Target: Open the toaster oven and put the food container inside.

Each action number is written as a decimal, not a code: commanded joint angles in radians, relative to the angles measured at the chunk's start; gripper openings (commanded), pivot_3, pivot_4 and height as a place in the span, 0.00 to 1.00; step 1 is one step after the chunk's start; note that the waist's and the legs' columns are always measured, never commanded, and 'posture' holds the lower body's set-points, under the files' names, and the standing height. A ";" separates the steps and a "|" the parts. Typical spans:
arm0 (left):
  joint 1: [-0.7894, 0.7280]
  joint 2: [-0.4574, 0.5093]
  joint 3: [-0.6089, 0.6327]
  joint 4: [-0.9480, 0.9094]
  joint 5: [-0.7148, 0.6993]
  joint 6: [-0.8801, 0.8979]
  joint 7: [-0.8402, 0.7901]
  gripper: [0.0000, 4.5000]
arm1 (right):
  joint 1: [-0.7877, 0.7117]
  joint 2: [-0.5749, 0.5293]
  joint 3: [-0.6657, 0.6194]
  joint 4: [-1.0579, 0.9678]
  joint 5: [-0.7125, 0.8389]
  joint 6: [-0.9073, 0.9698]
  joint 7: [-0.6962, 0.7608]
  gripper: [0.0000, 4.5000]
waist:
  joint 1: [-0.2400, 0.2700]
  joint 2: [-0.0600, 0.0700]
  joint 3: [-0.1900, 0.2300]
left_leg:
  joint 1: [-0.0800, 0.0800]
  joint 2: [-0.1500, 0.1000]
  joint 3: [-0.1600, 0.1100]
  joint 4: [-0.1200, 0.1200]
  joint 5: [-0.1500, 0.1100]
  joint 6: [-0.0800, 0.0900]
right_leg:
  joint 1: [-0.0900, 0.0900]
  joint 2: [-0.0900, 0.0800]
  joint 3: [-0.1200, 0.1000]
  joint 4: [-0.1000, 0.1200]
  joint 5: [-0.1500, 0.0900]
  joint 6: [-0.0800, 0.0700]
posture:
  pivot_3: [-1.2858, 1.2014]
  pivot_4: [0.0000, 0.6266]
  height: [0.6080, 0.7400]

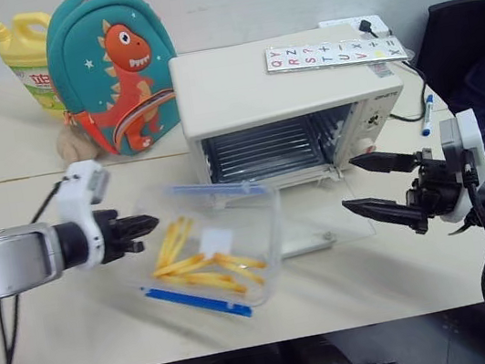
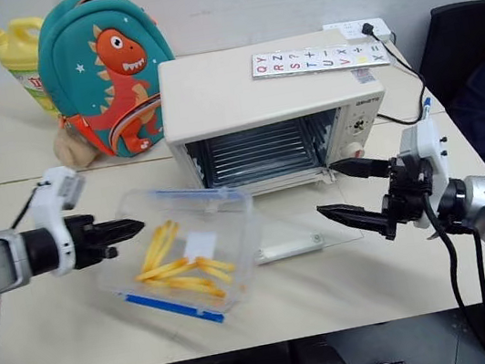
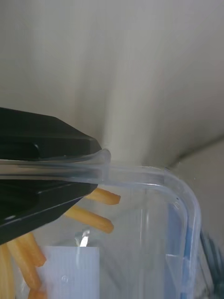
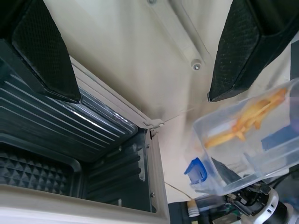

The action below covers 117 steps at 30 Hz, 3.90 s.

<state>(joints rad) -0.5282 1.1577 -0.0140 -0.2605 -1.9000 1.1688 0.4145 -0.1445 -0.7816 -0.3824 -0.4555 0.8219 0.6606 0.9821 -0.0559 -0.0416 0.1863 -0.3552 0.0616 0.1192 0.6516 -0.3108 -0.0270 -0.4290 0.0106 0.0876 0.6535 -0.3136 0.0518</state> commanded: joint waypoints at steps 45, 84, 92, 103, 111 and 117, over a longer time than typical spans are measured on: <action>0.031 -0.030 0.110 -0.002 0.701 -0.199 -1.476 0.41 | 0.339 -0.074 -0.221 -0.293 0.387 0.142 -0.116 0.11 | 0.022 0.000 0.000 | -0.001 -0.001 -0.001 0.003 0.000 0.001 | 0.001 0.001 0.000 -0.001 0.001 0.002 | 0.52 0.24 1.00; -0.083 -0.669 -0.101 0.130 1.445 -0.448 -1.151 0.01 | -0.059 0.210 0.313 0.039 -0.226 -0.037 -0.434 0.00 | 0.023 -0.001 0.000 | -0.010 -0.002 -0.003 0.014 -0.005 0.012 | -0.002 -0.002 0.000 0.001 0.004 0.008 | 0.52 0.24 1.00; -0.026 -0.565 -0.087 -0.006 1.320 -0.382 -1.347 0.01 | -0.105 0.262 0.306 0.113 -0.287 -0.086 -0.451 0.00 | 0.021 -0.001 0.000 | -0.016 -0.001 -0.001 0.014 -0.003 0.010 | -0.010 -0.002 0.001 0.004 0.004 0.008 | 0.52 0.24 1.00; -0.160 -0.751 -0.138 0.215 1.505 -0.492 -1.136 0.01 | -0.189 0.369 0.323 0.239 -0.376 -0.162 -0.516 0.00 | 0.019 -0.001 0.000 | -0.015 -0.003 -0.001 0.015 -0.001 0.010 | -0.010 -0.002 0.002 0.006 0.005 0.008 | 0.52 0.24 1.00; -0.186 -0.804 -0.117 0.258 1.524 -0.512 -1.118 0.01 | -0.211 0.392 0.299 0.265 -0.396 -0.181 -0.516 0.00 | 0.028 -0.001 0.000 | -0.017 -0.004 -0.001 0.016 0.000 0.010 | -0.011 -0.003 0.002 0.007 0.005 0.009 | 0.52 0.24 1.00; -0.103 -0.683 -0.070 0.062 1.401 -0.397 -1.244 0.01 | -0.083 0.289 0.216 0.116 -0.323 -0.110 -0.447 0.00 | 0.025 -0.001 -0.001 | -0.017 -0.004 0.000 0.013 0.000 0.010 | -0.012 -0.003 0.002 0.006 0.005 0.008 | 0.52 0.24 1.00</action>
<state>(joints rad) -0.6414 0.4454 -0.1262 -0.1124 -0.4467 0.7446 -0.7843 -0.2486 -0.4655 -0.1083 -0.2656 0.4618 0.5361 0.5129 -0.0312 -0.0423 0.1857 -0.3724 0.0588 0.1187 0.6639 -0.3110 -0.0175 -0.4419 0.0077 0.0893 0.6597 -0.3087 0.0600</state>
